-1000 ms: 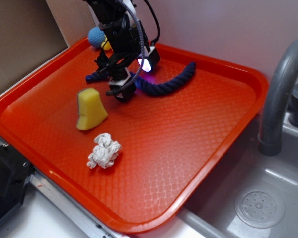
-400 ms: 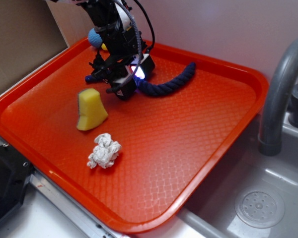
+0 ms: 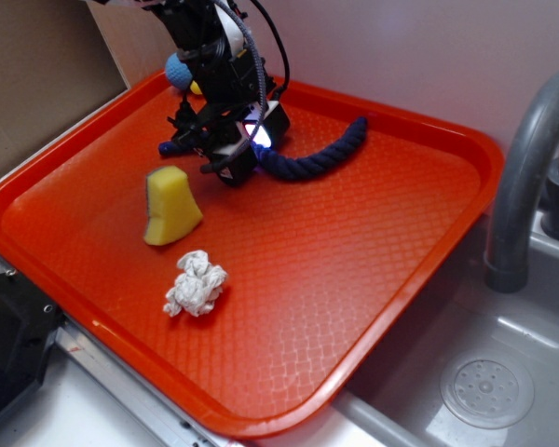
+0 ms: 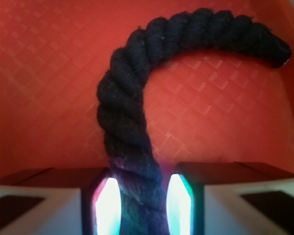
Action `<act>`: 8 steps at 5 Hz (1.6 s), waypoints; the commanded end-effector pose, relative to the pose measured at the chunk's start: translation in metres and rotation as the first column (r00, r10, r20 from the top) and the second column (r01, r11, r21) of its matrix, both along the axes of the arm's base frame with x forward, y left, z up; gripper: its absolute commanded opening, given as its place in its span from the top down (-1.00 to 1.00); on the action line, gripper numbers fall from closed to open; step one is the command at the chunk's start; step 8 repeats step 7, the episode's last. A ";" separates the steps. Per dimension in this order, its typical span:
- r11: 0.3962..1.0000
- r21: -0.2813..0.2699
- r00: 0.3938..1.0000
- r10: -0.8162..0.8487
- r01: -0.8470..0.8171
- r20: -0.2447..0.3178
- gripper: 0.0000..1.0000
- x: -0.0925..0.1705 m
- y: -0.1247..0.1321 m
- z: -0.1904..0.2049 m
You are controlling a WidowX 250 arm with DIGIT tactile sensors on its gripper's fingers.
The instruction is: Grab the blue rope.
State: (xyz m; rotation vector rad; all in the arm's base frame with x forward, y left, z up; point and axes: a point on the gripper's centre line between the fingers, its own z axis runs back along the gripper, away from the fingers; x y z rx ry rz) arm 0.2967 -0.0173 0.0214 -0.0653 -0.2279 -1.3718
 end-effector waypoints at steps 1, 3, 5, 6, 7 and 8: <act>0.999 0.034 0.997 -0.031 0.029 0.063 1.00 -0.002 -0.009 0.010; 0.942 0.132 0.945 0.287 -0.308 0.160 1.00 -0.022 -0.020 0.101; 0.686 0.199 0.705 0.708 -0.699 0.036 1.00 -0.050 -0.033 0.157; 0.506 0.141 0.508 0.861 -0.851 -0.024 1.00 -0.056 -0.025 0.162; 0.283 0.130 0.279 0.959 -0.950 -0.049 1.00 -0.055 -0.019 0.158; 0.283 0.130 0.279 0.959 -0.950 -0.049 1.00 -0.055 -0.019 0.158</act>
